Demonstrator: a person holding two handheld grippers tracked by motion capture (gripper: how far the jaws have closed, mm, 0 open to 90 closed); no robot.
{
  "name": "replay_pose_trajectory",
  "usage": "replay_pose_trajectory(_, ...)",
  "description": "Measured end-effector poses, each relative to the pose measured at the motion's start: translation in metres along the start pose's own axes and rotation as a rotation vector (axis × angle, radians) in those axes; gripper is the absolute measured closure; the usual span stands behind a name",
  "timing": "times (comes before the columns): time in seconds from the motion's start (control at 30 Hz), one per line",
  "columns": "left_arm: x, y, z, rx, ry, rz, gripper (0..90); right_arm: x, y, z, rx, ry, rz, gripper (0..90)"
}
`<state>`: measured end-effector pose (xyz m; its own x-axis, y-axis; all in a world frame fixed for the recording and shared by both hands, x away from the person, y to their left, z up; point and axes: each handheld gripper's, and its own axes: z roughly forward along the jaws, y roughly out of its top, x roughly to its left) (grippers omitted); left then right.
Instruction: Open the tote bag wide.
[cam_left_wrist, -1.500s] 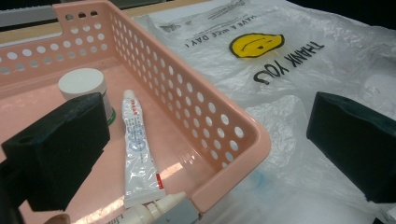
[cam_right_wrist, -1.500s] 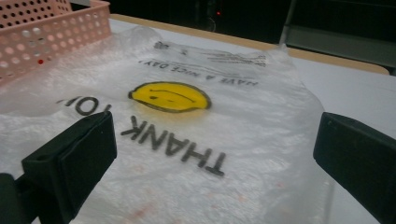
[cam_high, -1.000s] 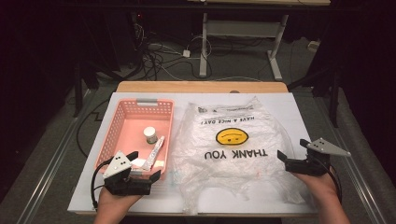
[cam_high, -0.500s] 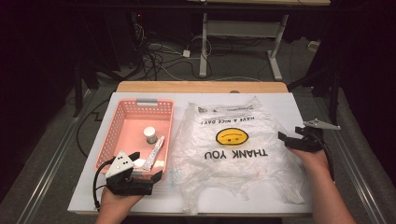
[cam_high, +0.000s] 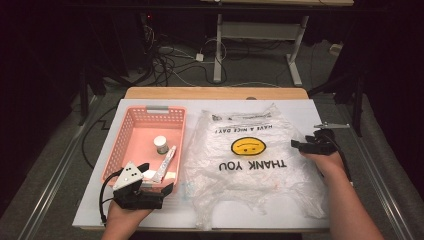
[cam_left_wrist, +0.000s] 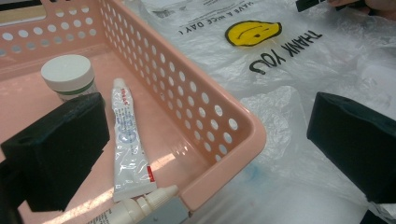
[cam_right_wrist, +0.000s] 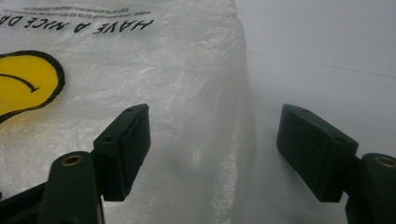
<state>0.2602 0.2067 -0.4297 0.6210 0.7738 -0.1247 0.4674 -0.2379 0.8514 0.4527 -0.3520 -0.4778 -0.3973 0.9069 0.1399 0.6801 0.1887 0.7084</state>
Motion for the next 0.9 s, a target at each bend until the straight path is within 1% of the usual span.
replay_pose_trajectory(0.03, 0.000, 0.000, 0.000, -0.001, 0.001, 0.001, 0.0, 0.001, 0.000, 0.000, 0.006, -0.004, -0.012, 31.2)
replay_pose_trajectory(0.07, 0.000, 0.000, -0.001, -0.004, 0.000, 0.002, 0.0, 0.001, 0.000, 0.000, 0.006, -0.004, -0.012, 31.2)
replay_pose_trajectory(0.1, 0.000, 0.000, -0.001, -0.006, -0.002, 0.002, 0.0, 0.005, -0.001, 0.000, 0.009, -0.003, -0.040, 39.6)
replay_pose_trajectory(0.13, 0.000, 0.000, -0.001, -0.006, -0.002, 0.005, 0.0, 0.005, -0.001, 0.000, 0.009, -0.003, -0.040, 39.6)
replay_pose_trajectory(0.17, -0.001, 0.000, -0.002, -0.004, -0.003, 0.010, 0.0, 0.010, -0.001, 0.001, 0.011, 0.009, -0.065, 47.8)
replay_pose_trajectory(0.2, -0.001, 0.000, -0.002, -0.004, -0.003, 0.010, 0.0, 0.012, -0.001, 0.001, 0.012, 0.011, -0.072, 51.1)
replay_pose_trajectory(0.27, -0.001, 0.000, -0.002, -0.004, -0.006, 0.011, 0.0, 0.015, -0.001, 0.002, 0.010, -0.002, -0.098, 58.1)
replay_pose_trajectory(0.3, -0.002, 0.000, -0.002, -0.003, -0.008, 0.015, 0.0, 0.017, -0.001, 0.002, 0.011, -0.011, -0.103, 61.7)
replay_pose_trajectory(0.33, -0.002, 0.000, -0.002, -0.003, -0.008, 0.015, 0.0, 0.017, -0.001, 0.002, 0.011, -0.011, -0.103, 61.7)
replay_pose_trajectory(0.37, -0.002, 0.000, -0.001, -0.003, -0.008, 0.017, 0.0, 0.017, -0.001, 0.002, 0.012, -0.009, -0.101, 64.2)
replay_pose_trajectory(0.4, -0.002, 0.001, -0.001, -0.002, -0.008, 0.018, 0.0, 0.015, -0.002, 0.002, 0.011, -0.004, -0.100, 70.9)
replay_pose_trajectory(0.43, -0.002, 0.001, 0.000, -0.001, -0.008, 0.019, 0.0, 0.015, -0.002, 0.002, 0.011, -0.004, -0.100, 70.9)
replay_pose_trajectory(0.47, -0.002, 0.001, 0.000, -0.001, -0.009, 0.018, 0.0, 0.015, -0.002, 0.002, 0.012, -0.003, -0.102, 78.2)
replay_pose_trajectory(0.5, -0.002, 0.001, 0.001, 0.000, -0.011, 0.016, 0.0, 0.015, -0.002, 0.002, 0.014, 0.000, -0.104, 83.5)
replay_pose_trajectory(0.57, -0.002, 0.001, 0.001, 0.000, -0.010, 0.016, 0.0, 0.016, -0.002, 0.002, 0.013, 0.013, -0.110, 89.2)
replay_pose_trajectory(0.63, -0.003, 0.001, 0.001, 0.000, -0.011, 0.017, 0.0, 0.016, -0.002, 0.001, 0.015, 0.009, -0.104, 90.0)
replay_pose_trajectory(0.77, -0.004, 0.001, 0.001, -0.003, -0.013, 0.019, 0.0, 0.012, -0.002, -0.007, -0.015, -0.038, -0.089, 90.0)
replay_pose_trajectory(0.8, -0.004, 0.001, 0.001, -0.003, -0.013, 0.019, 0.0, 0.012, -0.002, -0.007, -0.015, -0.038, -0.089, 90.0)
replay_pose_trajectory(0.83, -0.004, 0.001, 0.001, -0.003, -0.014, 0.020, 0.0, 0.006, -0.002, -0.013, -0.028, -0.066, -0.083, 90.0)
replay_pose_trajectory(0.9, -0.004, 0.001, 0.001, -0.006, -0.019, 0.020, 0.0, -0.001, -0.003, -0.020, -0.042, -0.094, -0.067, 90.0)
